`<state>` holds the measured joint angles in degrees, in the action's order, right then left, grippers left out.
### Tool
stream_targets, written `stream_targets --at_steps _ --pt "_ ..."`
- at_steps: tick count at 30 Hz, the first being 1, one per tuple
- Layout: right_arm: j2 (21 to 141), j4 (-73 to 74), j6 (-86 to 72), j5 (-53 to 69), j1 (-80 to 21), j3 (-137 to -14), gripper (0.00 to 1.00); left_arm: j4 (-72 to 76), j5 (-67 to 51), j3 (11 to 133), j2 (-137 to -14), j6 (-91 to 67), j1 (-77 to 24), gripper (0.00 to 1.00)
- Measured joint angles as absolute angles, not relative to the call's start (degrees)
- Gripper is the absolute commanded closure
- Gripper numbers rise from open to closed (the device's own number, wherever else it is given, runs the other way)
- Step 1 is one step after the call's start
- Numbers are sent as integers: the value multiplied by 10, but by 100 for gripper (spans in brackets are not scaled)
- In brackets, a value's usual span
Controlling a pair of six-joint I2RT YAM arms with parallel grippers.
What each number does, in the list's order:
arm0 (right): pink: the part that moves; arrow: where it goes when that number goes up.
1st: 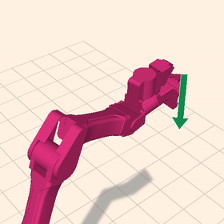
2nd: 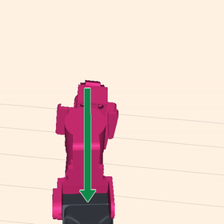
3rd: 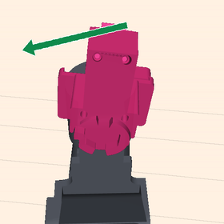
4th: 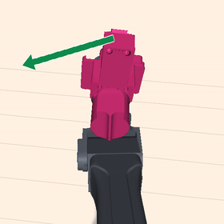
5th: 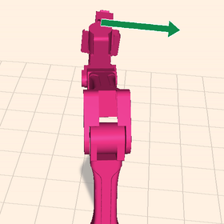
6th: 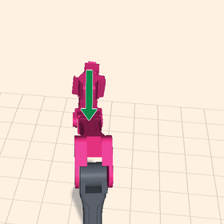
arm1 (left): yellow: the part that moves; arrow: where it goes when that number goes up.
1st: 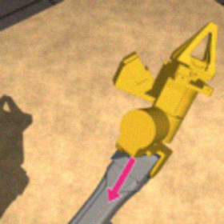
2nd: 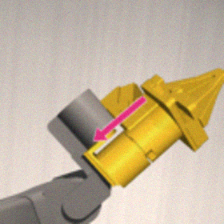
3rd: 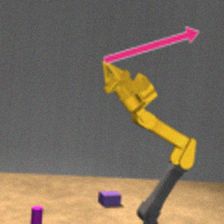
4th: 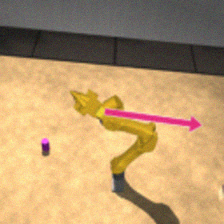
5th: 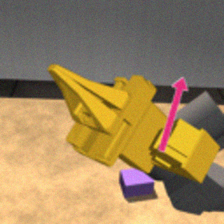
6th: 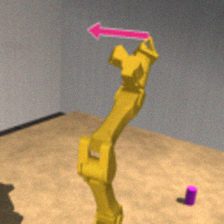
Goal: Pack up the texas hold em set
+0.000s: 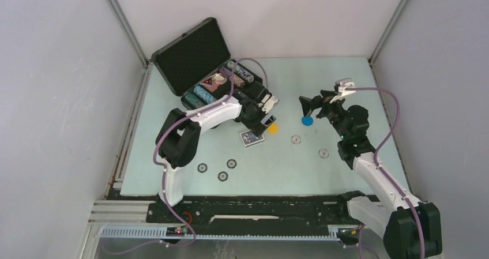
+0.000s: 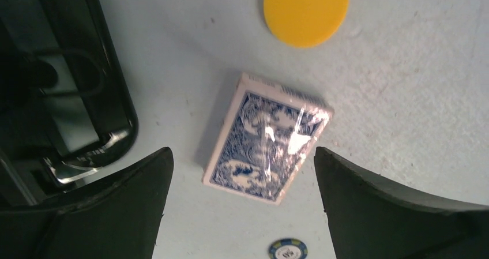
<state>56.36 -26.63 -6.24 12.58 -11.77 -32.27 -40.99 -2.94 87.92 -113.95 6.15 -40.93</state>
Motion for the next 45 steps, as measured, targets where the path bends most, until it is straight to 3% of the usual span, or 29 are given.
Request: stream_targets --at_steps 7,30,40,45 --pt "562 -269 -58 126 -112 -323 0 -416 -17 942 -1190 96 -411 3" --pt "580 -290 -59 134 -105 -323 1 -465 -92 942 -1207 121 -410 0" --pt "580 -290 -58 123 -109 -323 0 -444 -47 899 -1202 114 -413 0" --pt "580 -290 -58 123 -110 -323 0 -442 -31 896 -1199 115 -419 6"
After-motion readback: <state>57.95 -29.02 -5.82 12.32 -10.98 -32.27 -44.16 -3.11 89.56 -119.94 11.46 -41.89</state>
